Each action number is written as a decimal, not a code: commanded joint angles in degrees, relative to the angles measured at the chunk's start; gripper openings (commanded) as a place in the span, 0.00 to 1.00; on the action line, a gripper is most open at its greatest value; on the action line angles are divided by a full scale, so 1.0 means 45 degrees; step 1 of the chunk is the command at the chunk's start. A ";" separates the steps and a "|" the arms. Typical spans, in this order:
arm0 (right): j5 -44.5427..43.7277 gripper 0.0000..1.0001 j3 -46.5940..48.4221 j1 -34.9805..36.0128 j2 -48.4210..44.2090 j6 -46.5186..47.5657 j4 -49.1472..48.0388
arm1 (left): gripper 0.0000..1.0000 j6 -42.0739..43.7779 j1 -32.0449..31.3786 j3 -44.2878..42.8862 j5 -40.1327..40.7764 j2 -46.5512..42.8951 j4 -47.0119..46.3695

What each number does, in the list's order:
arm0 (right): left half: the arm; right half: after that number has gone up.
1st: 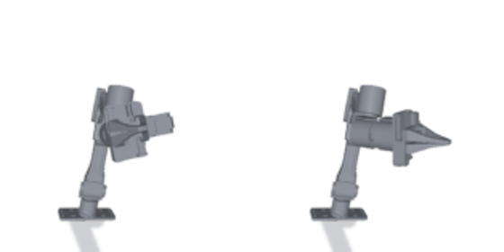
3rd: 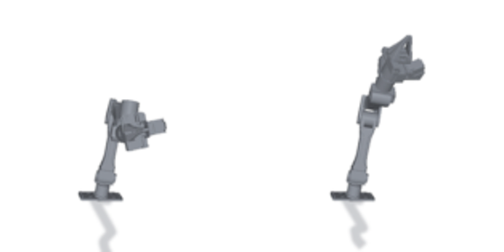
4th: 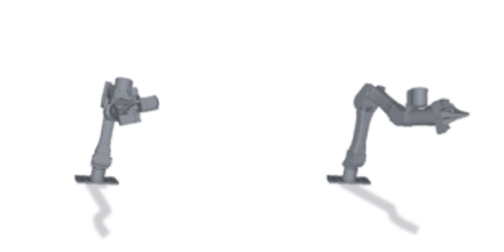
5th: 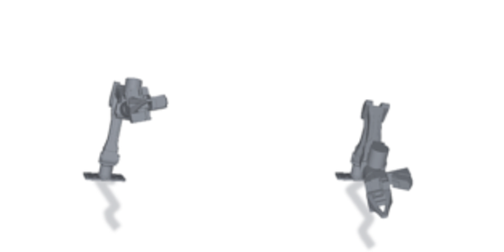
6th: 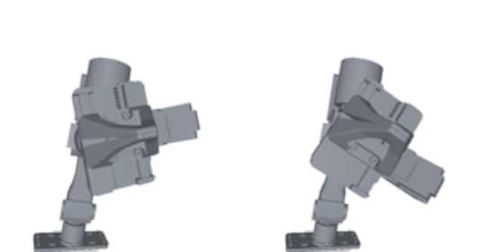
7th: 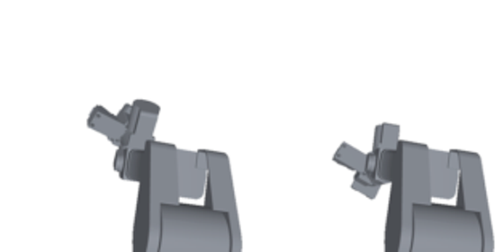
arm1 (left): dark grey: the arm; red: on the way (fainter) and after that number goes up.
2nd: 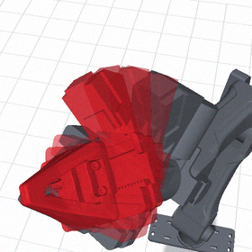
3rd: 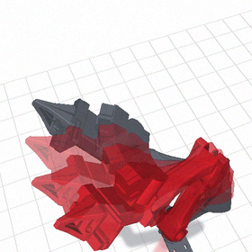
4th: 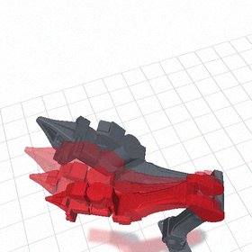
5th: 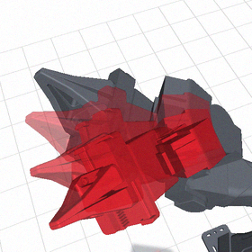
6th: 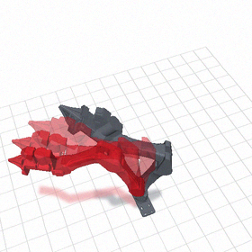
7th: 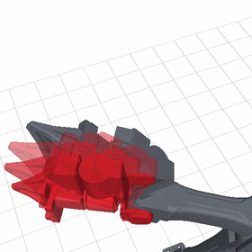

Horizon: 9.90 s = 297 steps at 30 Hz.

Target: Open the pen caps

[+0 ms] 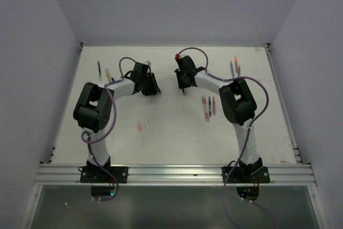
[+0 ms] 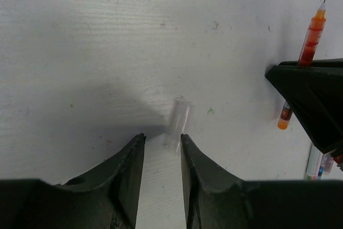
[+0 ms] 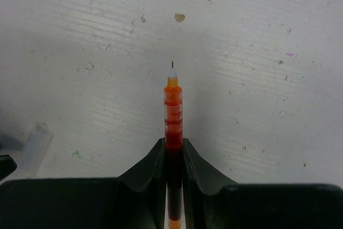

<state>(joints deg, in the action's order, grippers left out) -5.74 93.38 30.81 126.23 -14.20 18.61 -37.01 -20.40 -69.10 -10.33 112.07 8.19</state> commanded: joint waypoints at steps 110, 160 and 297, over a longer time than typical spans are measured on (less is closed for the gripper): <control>0.6469 0.00 -0.3368 -0.0970 -0.4925 -0.0614 -0.1810 | 0.59 -0.3140 -0.0075 0.4731 -0.3740 -0.5451 -0.6526; 0.5982 0.26 -0.5655 0.1630 -0.5924 -0.1572 -0.4371 | 0.00 -0.3806 0.0687 0.5180 -0.3779 -0.5237 -0.6858; -0.2300 0.53 -0.0089 -0.7217 -0.0963 -0.0459 0.1040 | 0.46 -0.1696 0.1038 0.4399 -0.3193 -0.2796 -0.6135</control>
<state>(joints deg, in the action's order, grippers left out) -15.51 90.02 -0.10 121.12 -17.43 23.18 -44.95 -15.51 -49.60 -23.88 99.59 -16.19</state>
